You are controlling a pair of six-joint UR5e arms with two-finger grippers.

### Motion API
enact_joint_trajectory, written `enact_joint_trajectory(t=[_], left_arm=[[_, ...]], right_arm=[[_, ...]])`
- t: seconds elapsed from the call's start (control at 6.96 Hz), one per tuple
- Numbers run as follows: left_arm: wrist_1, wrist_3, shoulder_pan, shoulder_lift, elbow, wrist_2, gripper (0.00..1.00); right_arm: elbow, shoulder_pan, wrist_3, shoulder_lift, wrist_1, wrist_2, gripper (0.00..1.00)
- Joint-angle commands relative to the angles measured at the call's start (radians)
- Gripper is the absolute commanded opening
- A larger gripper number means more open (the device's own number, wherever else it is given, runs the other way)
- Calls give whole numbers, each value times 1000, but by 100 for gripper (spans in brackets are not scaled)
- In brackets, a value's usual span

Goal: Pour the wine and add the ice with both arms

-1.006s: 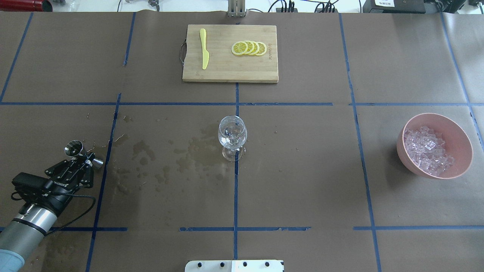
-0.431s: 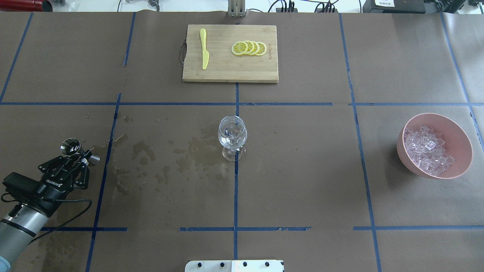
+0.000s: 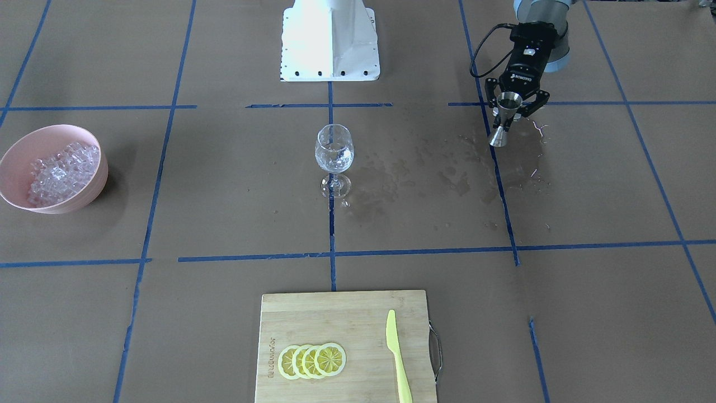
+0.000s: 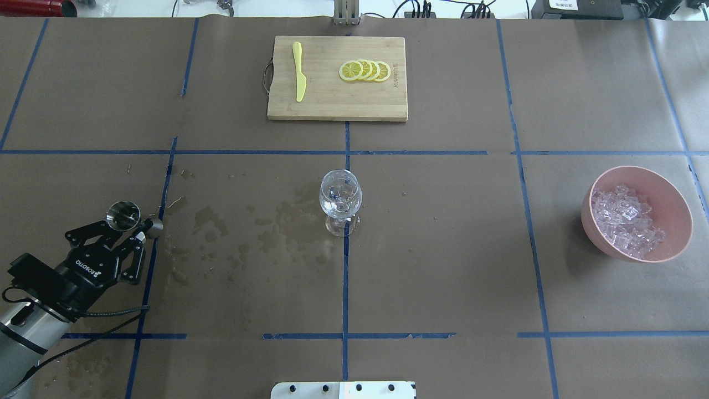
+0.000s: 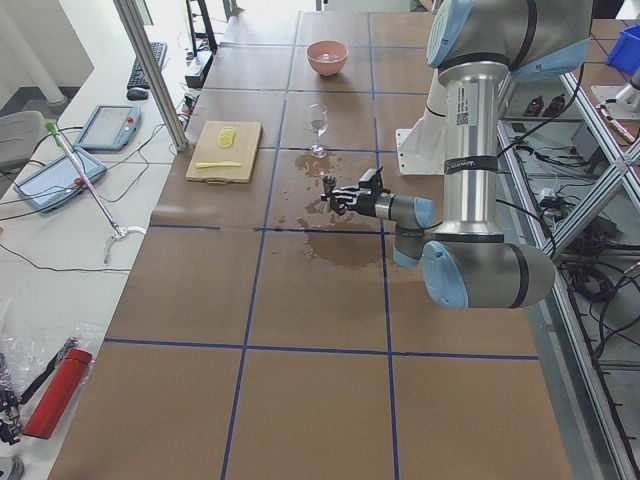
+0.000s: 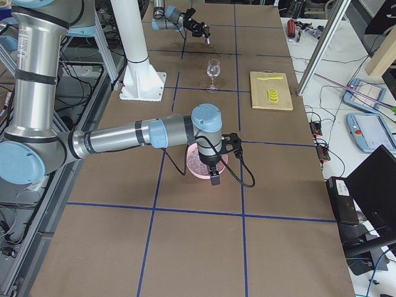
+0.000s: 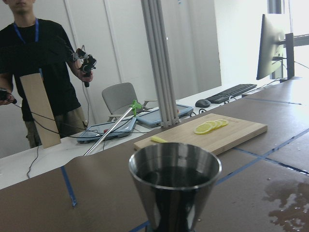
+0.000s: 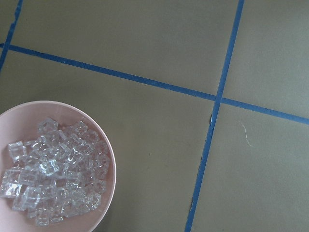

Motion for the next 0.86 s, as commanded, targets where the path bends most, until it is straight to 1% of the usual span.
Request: enact_joint_trajectory(t=[0.0, 0.14, 0.29, 0.43, 0.72], left_arm=[[136, 21, -20, -10, -140, -259, 0], [198, 18, -86, -42, -151, -392, 0], [315, 14, -176, -93, -169, -562, 0], [366, 12, -229, -118, -177, -649, 0], [569, 10, -335, -227, -180, -821, 0]], right_arm=[[-1, 0, 2, 0, 0, -1, 100], [-1, 0, 2, 0, 0, -2, 100], [-5, 0, 0, 0, 0, -2, 100], [-5, 0, 2, 0, 0, -2, 100], [-7, 0, 2, 0, 0, -2, 100]])
